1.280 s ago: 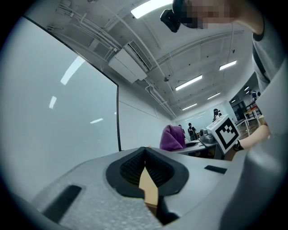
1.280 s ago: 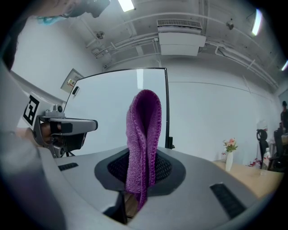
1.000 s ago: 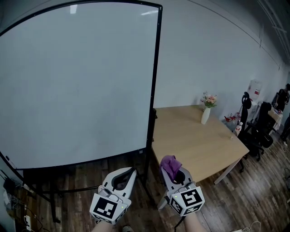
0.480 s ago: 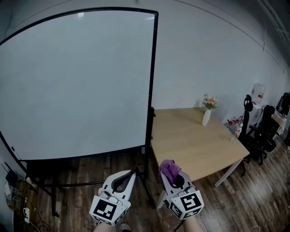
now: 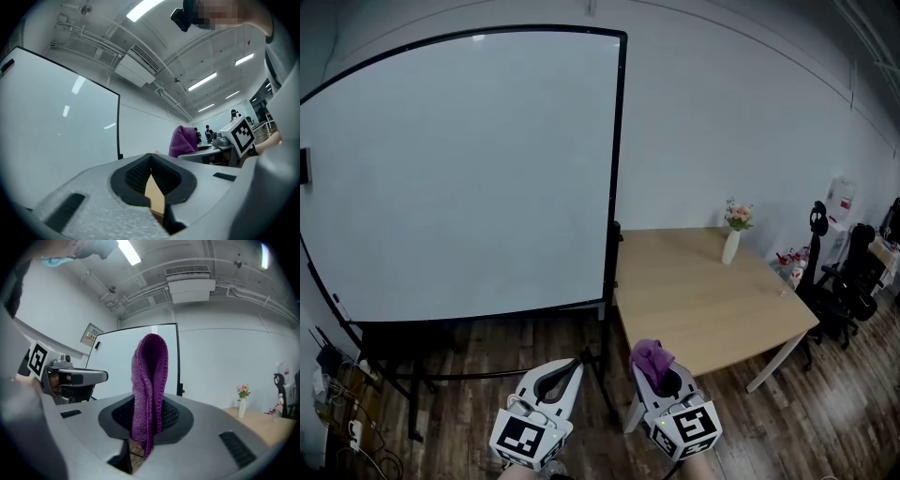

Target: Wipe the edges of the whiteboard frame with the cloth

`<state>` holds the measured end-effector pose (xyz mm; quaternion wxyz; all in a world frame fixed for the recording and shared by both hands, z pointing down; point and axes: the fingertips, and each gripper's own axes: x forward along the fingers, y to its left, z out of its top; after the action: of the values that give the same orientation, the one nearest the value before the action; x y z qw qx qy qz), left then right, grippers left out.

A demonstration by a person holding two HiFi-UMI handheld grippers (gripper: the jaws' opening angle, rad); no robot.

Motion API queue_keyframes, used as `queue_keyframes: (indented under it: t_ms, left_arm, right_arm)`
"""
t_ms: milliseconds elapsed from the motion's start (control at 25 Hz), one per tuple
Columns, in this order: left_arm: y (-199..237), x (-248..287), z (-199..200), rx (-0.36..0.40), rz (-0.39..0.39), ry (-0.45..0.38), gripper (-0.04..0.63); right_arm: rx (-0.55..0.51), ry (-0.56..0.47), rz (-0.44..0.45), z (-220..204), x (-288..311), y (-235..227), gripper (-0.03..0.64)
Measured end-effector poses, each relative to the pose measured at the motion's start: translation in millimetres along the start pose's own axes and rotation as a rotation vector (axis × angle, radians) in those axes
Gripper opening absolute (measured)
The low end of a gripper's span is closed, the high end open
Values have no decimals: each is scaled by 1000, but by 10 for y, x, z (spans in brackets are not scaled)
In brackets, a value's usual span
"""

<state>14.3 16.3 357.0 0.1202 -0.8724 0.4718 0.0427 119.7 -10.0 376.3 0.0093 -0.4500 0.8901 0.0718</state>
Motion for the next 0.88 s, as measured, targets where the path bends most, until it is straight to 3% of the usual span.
queue_keyframes:
  t_ms: [880]
  left_arm:
    - [-141,-156,75,19,20,-2,17]
  right_arm:
    - [17,-19,32,16,-141,151,74]
